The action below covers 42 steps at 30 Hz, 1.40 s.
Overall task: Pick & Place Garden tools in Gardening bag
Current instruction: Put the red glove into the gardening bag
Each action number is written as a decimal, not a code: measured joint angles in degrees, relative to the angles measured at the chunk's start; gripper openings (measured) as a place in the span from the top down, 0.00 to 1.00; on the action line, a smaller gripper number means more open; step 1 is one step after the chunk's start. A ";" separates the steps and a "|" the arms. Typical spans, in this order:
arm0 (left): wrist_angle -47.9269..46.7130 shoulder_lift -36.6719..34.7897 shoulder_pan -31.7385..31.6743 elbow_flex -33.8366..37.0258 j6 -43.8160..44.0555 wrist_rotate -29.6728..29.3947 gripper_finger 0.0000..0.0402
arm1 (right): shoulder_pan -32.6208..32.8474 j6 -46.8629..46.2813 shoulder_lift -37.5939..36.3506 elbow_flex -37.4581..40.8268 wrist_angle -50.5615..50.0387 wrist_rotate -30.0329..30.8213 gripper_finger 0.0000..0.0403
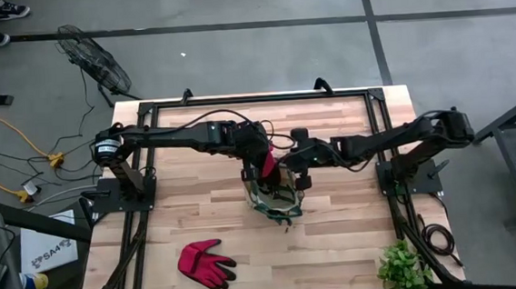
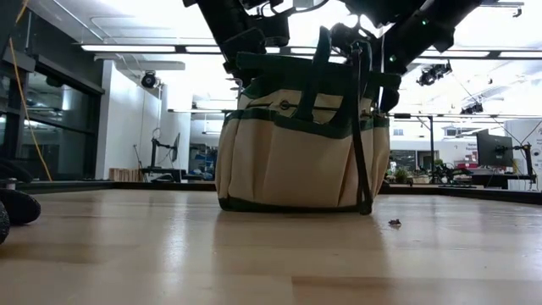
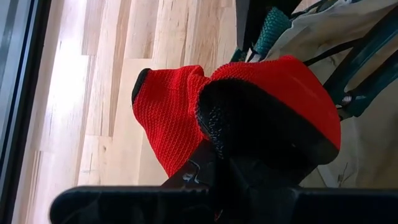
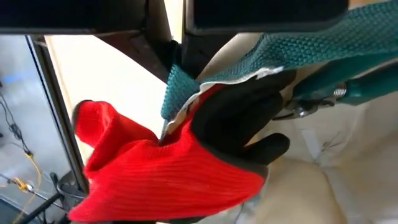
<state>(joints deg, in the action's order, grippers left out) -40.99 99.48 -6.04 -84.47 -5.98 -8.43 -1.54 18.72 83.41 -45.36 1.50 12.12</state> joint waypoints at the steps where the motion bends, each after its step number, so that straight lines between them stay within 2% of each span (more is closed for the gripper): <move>1: 0.04 0.00 0.00 0.00 0.00 0.00 1.00 | 0.02 -0.66 -0.16 0.00 0.00 0.59 0.98; 7: 0.43 -0.99 0.02 -0.02 -1.53 0.00 1.00 | -0.45 -5.46 -0.21 0.00 -1.98 1.37 0.99; 13: 0.20 -2.20 0.02 -0.02 -1.70 -0.01 0.94 | -0.48 -5.60 -0.25 0.00 -2.59 1.46 0.99; 17: 0.52 -3.43 0.04 -0.02 -1.79 0.02 0.98 | -1.15 -8.15 -0.25 0.00 -2.84 1.39 0.99; 20: 1.04 -4.28 0.04 -0.07 -1.79 0.16 0.98 | -1.94 -9.23 -0.25 0.00 -2.97 1.41 0.99; 30: 3.20 -5.35 1.56 -0.04 -1.02 11.03 0.99 | -3.54 -10.99 -0.25 0.00 -3.04 1.42 0.99; 42: 2.84 0.05 3.18 -0.02 5.03 14.19 1.00 | -3.50 -10.98 -0.25 0.00 -3.02 2.02 0.99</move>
<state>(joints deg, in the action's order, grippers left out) -38.15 99.54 -2.87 -84.49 -0.95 5.76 -5.04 7.74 83.15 -45.36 -1.52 14.13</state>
